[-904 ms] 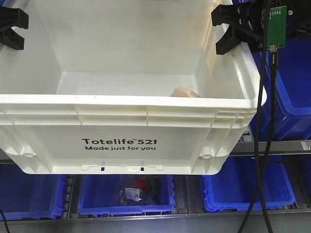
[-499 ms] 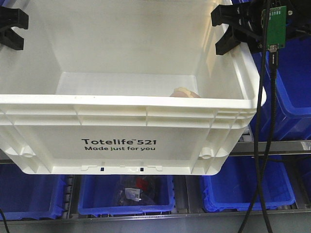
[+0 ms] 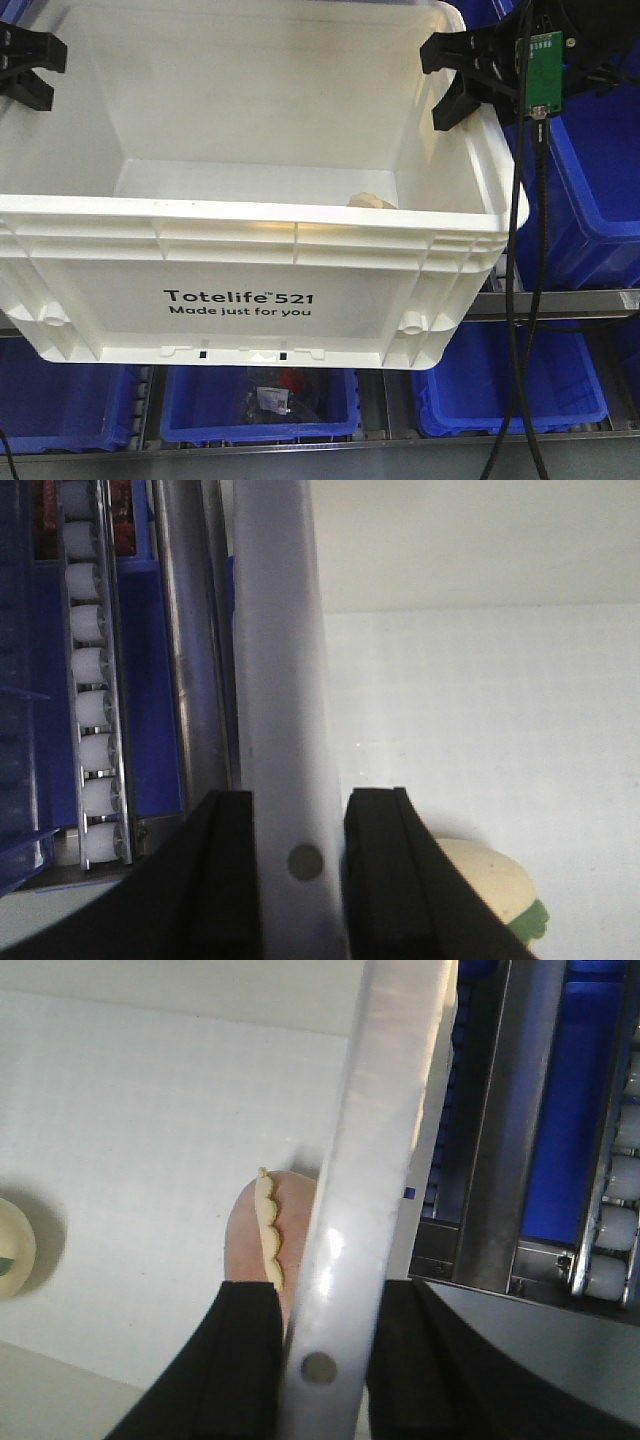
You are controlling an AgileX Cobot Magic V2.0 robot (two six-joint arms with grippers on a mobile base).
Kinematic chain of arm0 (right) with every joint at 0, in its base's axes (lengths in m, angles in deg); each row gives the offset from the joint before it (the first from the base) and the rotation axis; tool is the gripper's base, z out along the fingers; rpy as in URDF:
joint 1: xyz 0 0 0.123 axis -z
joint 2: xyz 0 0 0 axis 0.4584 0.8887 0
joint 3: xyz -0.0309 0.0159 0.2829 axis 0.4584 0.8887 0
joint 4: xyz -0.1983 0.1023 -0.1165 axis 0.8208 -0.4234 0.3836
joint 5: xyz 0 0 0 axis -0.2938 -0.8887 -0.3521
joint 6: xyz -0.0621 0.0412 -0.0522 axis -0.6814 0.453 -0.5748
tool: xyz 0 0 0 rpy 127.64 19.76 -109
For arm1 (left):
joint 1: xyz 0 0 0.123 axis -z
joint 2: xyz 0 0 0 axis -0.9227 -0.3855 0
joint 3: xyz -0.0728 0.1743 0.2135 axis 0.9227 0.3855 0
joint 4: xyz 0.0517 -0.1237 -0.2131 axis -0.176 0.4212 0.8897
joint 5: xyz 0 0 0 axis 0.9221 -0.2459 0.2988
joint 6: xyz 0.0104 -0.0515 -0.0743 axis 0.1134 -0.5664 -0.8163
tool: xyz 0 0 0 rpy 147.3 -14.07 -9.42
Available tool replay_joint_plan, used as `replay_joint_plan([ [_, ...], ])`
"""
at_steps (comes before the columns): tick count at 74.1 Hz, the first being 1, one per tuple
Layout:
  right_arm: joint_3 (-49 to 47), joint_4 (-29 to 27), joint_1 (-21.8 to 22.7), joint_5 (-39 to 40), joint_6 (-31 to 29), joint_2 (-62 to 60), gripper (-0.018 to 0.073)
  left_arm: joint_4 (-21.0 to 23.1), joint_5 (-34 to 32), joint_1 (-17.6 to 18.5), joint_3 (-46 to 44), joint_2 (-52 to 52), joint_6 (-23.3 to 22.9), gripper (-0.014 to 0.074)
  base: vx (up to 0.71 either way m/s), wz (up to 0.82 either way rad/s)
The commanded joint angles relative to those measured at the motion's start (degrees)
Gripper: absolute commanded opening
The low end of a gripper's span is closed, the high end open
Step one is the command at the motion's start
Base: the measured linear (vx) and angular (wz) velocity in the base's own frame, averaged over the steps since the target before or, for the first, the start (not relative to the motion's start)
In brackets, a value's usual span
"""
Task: Place moving items into box and shelve
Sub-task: 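Push the tote forward with both grippers onto the shelf rollers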
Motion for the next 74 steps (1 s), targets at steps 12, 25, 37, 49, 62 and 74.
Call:
replay_joint_plan([
  [12,-2.5,-13.2,-1.5,13.9,-6.5,-1.3,-0.0006,11.0,-11.0,1.6,-2.3,-1.2,2.9,-0.0003,0.0,0.0],
  [25,-2.5,-13.3,-1.5,18.2,-9.1,0.0,-0.0006,11.0,-16.1,1.6,-2.3,-2.4,3.4,-0.0003,0.0,0.0],
  [37,-2.5,-13.2,-1.5,20.9,-10.8,1.4,-0.0006,11.0,-18.6,1.6,-2.3,-3.6,4.4,-0.0003,0.0,0.0],
  [49,-2.5,-13.2,-1.5,23.3,-12.7,2.4,-0.0006,11.0,-19.9,1.6,-2.3,-4.9,4.8,-0.0003,0.0,0.0],
  [62,-2.5,-13.4,-1.5,26.1,-15.0,3.2,-0.0006,11.0,-22.4,1.6,-2.3,-6.2,6.0,-0.0003,0.0,0.0],
  [74,-2.5,-13.5,-1.5,28.4,-16.8,4.1,-0.0006,10.1,-24.9,1.6,-2.3,-7.3,5.9,-0.0003,0.0,0.0],
])
